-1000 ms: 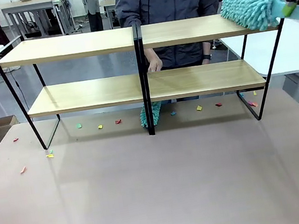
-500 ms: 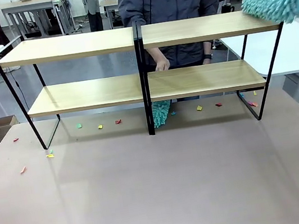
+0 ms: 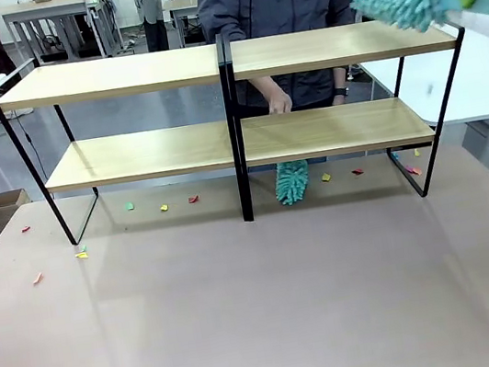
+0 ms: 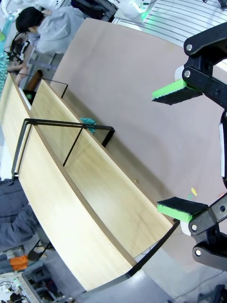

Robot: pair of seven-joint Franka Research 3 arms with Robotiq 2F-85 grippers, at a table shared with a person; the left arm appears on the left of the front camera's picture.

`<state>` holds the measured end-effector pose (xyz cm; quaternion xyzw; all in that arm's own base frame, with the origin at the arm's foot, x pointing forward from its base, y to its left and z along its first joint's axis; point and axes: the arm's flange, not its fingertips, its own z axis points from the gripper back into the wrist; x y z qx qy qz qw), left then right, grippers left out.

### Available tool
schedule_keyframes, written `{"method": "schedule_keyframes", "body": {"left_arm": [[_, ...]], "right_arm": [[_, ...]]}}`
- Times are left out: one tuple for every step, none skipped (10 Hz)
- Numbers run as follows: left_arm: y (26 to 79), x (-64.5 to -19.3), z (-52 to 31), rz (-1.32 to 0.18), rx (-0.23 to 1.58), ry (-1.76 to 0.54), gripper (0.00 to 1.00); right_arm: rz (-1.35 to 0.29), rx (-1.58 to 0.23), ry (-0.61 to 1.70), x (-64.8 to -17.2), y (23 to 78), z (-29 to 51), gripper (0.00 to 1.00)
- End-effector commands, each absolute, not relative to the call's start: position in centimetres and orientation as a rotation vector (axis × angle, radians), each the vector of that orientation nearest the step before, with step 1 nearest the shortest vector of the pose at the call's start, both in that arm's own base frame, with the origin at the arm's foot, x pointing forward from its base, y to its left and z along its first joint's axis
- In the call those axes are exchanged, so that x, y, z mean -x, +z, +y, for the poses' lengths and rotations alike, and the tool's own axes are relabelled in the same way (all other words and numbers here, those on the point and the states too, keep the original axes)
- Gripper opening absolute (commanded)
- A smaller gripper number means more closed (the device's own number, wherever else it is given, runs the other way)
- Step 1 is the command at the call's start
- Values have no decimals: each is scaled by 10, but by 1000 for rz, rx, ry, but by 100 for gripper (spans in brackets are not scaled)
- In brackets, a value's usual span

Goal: Clean the shelves.
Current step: Clean another randomly selected level of the Shelf with the Duster.

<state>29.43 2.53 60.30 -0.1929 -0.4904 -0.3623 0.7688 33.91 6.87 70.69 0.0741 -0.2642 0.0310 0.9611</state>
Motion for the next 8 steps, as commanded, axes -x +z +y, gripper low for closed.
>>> {"method": "schedule_keyframes", "body": {"left_arm": [[602, -295, 25, -1066, 421, -793, 100], [602, -295, 25, -1066, 421, -793, 100], [602, -295, 25, -1066, 421, -793, 100], [602, -295, 25, -1066, 421, -793, 100], [602, -295, 25, -1066, 421, -793, 100], [602, -295, 25, -1066, 421, -793, 100], [602, -295, 25, -1066, 421, -793, 100], [602, -295, 25, -1066, 421, -793, 100]], "right_arm": [[-479, -247, 100, -337, 704, 52, 12], [-468, -287, 115, -334, 706, 51, 12], [-452, -342, 148, -324, 713, 49, 12], [-411, -420, 204, -308, 724, 43, 12], [-401, -479, 258, -285, 737, 29, 12], [-379, -562, 325, -258, 751, 6, 12], [-358, -615, 373, -227, 763, -25, 12], [-345, -647, 417, -201, 768, -52, 12]]}}
